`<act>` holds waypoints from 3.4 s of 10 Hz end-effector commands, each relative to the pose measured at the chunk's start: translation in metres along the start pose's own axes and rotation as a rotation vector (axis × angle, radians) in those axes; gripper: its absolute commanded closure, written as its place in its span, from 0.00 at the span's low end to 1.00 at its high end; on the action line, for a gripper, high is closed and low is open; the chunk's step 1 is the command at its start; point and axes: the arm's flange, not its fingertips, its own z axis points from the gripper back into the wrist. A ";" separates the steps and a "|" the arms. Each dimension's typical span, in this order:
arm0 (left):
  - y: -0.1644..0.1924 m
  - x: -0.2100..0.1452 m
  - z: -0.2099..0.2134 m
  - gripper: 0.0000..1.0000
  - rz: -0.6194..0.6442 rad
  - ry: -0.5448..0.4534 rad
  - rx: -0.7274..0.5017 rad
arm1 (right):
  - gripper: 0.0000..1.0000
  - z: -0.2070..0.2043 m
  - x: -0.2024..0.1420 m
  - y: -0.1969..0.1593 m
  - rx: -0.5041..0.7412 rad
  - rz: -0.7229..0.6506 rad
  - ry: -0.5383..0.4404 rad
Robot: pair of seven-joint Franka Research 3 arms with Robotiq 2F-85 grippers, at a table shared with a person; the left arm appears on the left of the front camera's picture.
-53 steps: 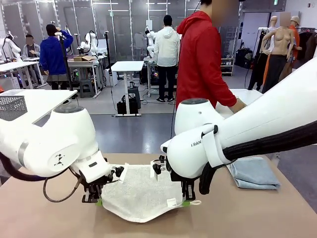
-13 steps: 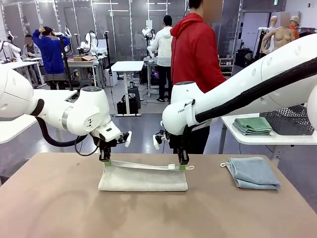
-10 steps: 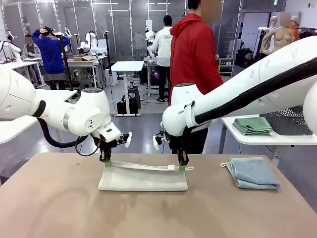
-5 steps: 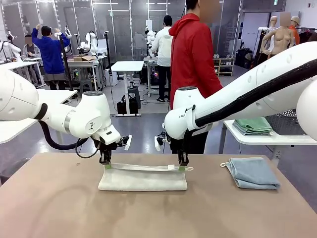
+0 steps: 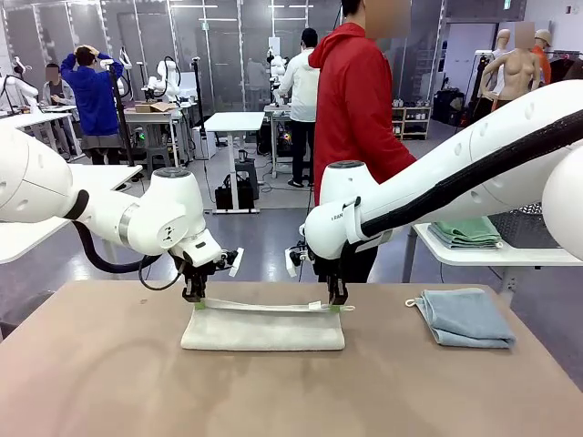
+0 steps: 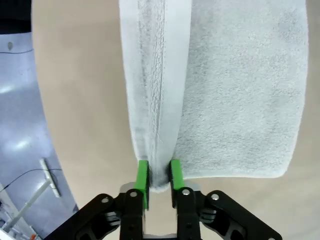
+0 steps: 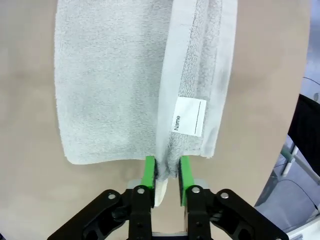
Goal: Fold the towels and place them in the basket.
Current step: When a person lays out a Towel with hook on the table, fold it in half twice.
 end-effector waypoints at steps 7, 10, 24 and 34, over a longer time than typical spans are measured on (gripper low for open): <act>-0.040 -0.005 0.135 0.00 0.188 -0.087 -0.079 | 0.12 0.092 0.002 0.052 0.018 -0.095 -0.087; -0.071 -0.025 0.179 0.00 0.181 -0.127 -0.082 | 0.00 0.134 -0.004 0.099 -0.025 -0.146 -0.125; -0.077 -0.135 0.175 0.00 0.172 -0.625 -0.111 | 0.00 0.167 -0.072 0.177 0.215 -1.473 -0.383; -0.081 -0.181 0.158 0.00 0.207 -0.984 -0.108 | 0.00 0.160 -0.092 0.175 0.171 -1.432 -0.401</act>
